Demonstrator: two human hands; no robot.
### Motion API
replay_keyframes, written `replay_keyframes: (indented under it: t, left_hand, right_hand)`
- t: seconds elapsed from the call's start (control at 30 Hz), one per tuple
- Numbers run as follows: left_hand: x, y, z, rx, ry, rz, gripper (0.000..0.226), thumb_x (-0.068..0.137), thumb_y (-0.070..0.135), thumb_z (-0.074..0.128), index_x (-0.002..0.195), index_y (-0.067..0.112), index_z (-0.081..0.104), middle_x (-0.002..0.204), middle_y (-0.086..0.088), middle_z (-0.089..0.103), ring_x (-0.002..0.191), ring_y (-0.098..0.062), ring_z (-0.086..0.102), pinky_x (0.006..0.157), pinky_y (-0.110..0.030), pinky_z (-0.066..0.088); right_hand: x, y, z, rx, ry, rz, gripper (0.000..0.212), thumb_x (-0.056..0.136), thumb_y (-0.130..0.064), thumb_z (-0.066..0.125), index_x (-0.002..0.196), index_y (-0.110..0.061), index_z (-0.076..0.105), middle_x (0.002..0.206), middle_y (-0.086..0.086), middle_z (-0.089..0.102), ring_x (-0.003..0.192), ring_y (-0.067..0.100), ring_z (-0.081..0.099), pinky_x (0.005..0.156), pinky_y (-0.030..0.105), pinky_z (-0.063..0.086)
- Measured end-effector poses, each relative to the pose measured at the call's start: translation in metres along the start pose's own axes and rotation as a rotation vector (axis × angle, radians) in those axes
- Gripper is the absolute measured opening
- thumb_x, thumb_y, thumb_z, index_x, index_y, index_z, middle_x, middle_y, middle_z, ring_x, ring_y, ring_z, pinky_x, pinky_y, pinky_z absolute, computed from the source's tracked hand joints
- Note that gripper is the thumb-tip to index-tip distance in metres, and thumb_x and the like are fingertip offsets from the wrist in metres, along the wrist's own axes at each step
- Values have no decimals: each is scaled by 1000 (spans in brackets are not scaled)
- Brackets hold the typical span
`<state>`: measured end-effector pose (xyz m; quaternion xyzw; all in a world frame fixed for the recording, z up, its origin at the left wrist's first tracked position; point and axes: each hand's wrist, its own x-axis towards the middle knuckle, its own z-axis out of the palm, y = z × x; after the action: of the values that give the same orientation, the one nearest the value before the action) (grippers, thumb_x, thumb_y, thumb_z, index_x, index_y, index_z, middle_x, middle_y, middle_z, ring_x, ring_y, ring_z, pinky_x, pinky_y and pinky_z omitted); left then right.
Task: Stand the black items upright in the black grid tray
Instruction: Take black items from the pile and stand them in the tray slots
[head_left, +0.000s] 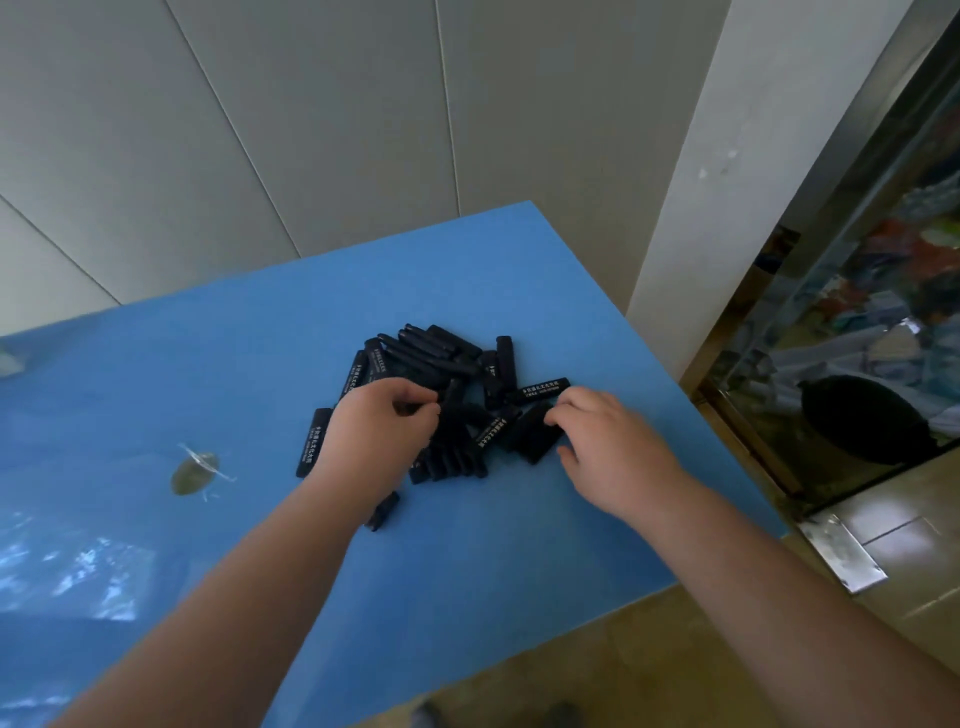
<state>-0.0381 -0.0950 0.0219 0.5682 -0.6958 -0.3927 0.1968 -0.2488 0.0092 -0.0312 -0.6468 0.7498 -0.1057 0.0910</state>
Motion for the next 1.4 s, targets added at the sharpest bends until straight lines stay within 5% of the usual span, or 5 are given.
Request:
replay_keyframes:
  t: [0.3,0.47,0.73,1.13,1.4]
  left_hand:
    - [-14,-4,1,-762,-38,-324,16,93,17,66,84,8,56,78,-10,68,65,-14,67,61,-24,56]
    - [-24,3,9,-1081,-175,-377,10,95,3,58,104,3,63,90,-12,68,81,-19,72,66,-27,59]
    - [-41,18,26,-1076,-371,-336,15,96,11,56,105,7,67,92,-7,69,87,-20,68,68,-29,56]
    - [-65,3,-1,-957,-180,-217,17,94,-2,56,104,10,63,99,-15,71,94,-26,70,81,-33,60]
    - [-91,-44,-52,-992,10,-220,7,97,6,55,100,6,61,99,-15,72,91,-26,71,73,-29,58]
  right_hand:
    - [1,7,-9,-40,-97,-73,14,88,-30,57,96,-26,69,88,-9,48,97,18,55,73,34,50]
    - [-14,11,-28,428,-51,63,3,82,-30,72,82,-27,72,79,-10,63,74,2,60,68,21,49]
    - [-23,2,-49,1151,47,245,8,96,-18,64,96,-15,71,89,1,77,86,16,74,68,32,58]
    - [-2,-44,-34,1192,-7,89,13,99,-24,60,94,-20,72,67,-12,58,63,8,54,55,25,51]
    - [6,-120,-22,1251,-195,-21,13,98,-18,62,98,-20,75,81,-2,70,73,10,63,71,37,62]
